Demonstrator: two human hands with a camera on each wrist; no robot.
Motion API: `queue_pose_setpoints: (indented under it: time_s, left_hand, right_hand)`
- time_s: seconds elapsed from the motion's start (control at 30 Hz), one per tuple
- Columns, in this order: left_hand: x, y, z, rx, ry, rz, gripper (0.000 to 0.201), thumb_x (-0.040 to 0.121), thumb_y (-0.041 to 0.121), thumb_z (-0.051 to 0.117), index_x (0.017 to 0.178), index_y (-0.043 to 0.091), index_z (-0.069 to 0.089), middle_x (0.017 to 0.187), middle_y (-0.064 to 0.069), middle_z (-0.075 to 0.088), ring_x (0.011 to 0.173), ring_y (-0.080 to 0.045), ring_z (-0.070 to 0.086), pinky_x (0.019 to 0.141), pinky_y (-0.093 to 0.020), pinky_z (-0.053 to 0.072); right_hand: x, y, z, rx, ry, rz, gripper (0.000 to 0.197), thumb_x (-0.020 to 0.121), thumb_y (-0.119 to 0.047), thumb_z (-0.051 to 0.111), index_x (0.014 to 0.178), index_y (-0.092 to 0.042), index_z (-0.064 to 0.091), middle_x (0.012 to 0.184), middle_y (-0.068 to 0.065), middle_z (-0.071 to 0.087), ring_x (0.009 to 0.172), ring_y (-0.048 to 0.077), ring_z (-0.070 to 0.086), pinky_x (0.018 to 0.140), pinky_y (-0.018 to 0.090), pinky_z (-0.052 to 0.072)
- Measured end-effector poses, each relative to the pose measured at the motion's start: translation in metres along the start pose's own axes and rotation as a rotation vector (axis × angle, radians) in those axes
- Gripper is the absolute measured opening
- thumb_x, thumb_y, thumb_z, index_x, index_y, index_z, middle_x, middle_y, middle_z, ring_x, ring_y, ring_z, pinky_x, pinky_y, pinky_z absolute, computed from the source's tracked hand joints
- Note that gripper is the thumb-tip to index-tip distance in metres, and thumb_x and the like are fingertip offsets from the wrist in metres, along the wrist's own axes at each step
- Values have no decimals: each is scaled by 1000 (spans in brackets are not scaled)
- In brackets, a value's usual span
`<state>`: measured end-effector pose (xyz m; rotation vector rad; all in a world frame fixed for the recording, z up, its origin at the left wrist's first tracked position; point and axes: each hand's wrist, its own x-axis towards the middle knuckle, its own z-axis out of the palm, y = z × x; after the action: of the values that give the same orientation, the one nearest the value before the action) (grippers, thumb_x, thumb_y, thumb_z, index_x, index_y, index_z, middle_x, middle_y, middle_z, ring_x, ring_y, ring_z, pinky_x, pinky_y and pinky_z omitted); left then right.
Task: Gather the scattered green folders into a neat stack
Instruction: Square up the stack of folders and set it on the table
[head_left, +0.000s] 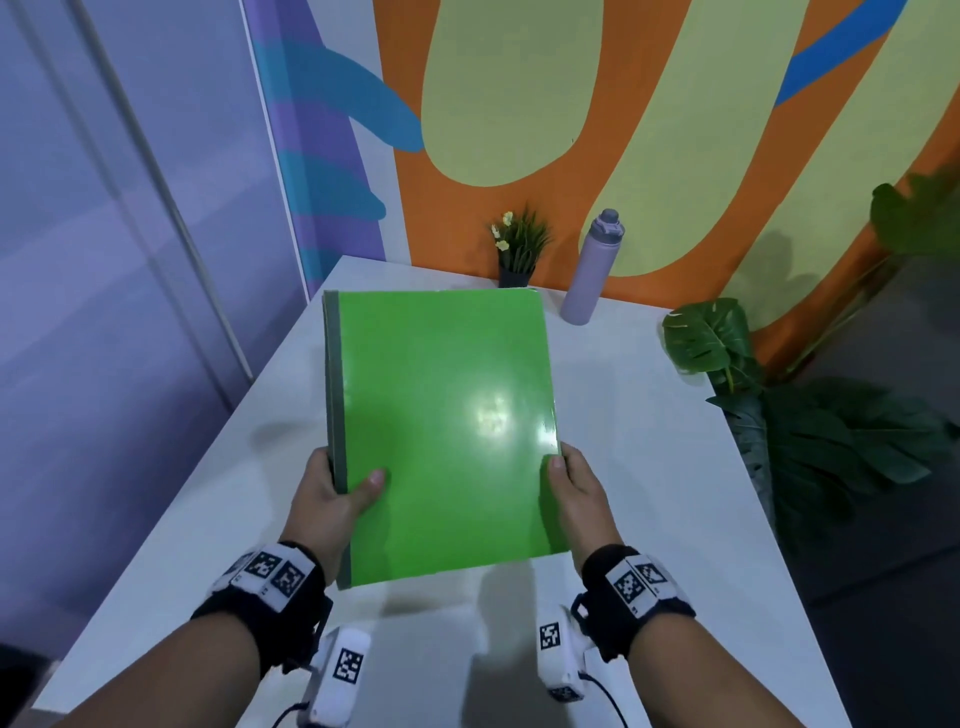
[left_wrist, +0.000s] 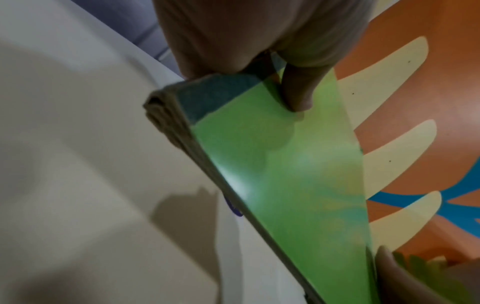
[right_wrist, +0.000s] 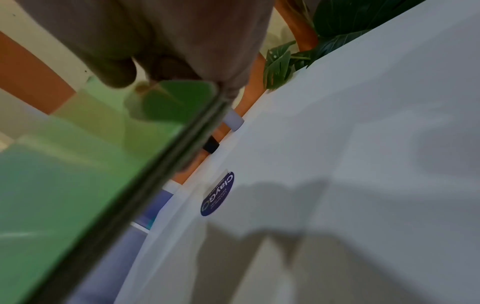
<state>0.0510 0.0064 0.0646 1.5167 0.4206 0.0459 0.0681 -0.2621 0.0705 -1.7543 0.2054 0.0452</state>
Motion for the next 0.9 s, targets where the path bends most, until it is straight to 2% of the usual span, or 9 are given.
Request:
queue_pose_setpoints:
  time_s: [0.07, 0.13, 0.2, 0.27, 0.4, 0.53, 0.6, 0.73, 0.9]
  left_hand:
    - [5, 3, -4, -66, 23, -59, 28, 84, 11, 70, 104, 20, 53, 109, -14, 68, 99, -38, 67, 85, -58, 55]
    - [10, 2, -6, -90, 31, -99, 30, 84, 12, 70, 108, 16, 52, 111, -17, 67, 100, -39, 66, 86, -59, 54]
    - [10, -2, -7, -102, 6, -137, 35, 85, 15, 70, 113, 13, 49, 113, -16, 66, 101, -37, 66, 86, -56, 55]
    - [7, -6, -9, -98, -45, -152, 44, 85, 14, 69, 121, 11, 45, 117, -13, 65, 103, -34, 66, 87, -53, 55]
    - [8, -9, -13, -55, -47, -124, 50, 82, 6, 72, 124, 11, 46, 118, -14, 67, 104, -37, 67, 89, -57, 54]
    - [9, -2, -12, -209, -9, -157, 47, 85, 1, 67, 127, 9, 48, 116, -15, 69, 101, -39, 68, 84, -59, 55]
    - [9, 0, -4, -282, 9, -174, 41, 86, 1, 65, 124, 7, 50, 113, -14, 70, 99, -38, 69, 83, -56, 56]
    - [11, -8, 17, -287, -17, -214, 39, 88, 7, 64, 125, 4, 51, 118, -16, 69, 100, -36, 69, 75, -44, 59]
    - [12, -13, 29, -46, -311, -272, 68, 88, 50, 54, 145, 21, 31, 144, -1, 49, 125, -24, 54, 100, -47, 48]
  right_hand:
    - [-7, -3, -2, 29, -120, 48, 20, 97, -31, 43, 110, -29, 57, 105, 4, 66, 95, 27, 63, 65, 34, 55]
    - [-13, 0, 1, 67, -187, 66, 20, 99, -27, 40, 113, -29, 53, 102, 12, 68, 72, 34, 67, 43, 29, 48]
    - [-12, 0, 6, 80, -122, 56, 19, 100, -19, 38, 107, -26, 54, 94, 21, 67, 46, 31, 58, 35, 23, 36]
    - [-6, -4, 9, 87, -42, 63, 20, 99, -17, 39, 100, -25, 57, 88, 25, 63, 39, 26, 49, 34, 22, 32]
    - [-2, -11, 10, 127, -31, 58, 18, 98, -17, 43, 99, -20, 61, 81, 18, 61, 38, 23, 46, 34, 21, 33]
    - [-13, -22, 18, 500, -58, 72, 19, 97, -23, 50, 105, -8, 60, 66, 8, 61, 42, 21, 50, 37, 24, 37]
    - [-17, -24, 27, 614, -130, 131, 12, 94, -19, 53, 102, -10, 57, 74, 7, 64, 50, 20, 58, 40, 25, 46]
    - [-22, -13, 48, 563, -201, 226, 26, 93, -18, 57, 118, -22, 53, 108, 6, 66, 79, 25, 68, 58, 35, 57]
    - [0, -2, 26, 815, -34, 308, 32, 96, -6, 47, 126, -17, 51, 124, 10, 64, 101, 35, 68, 76, 50, 58]
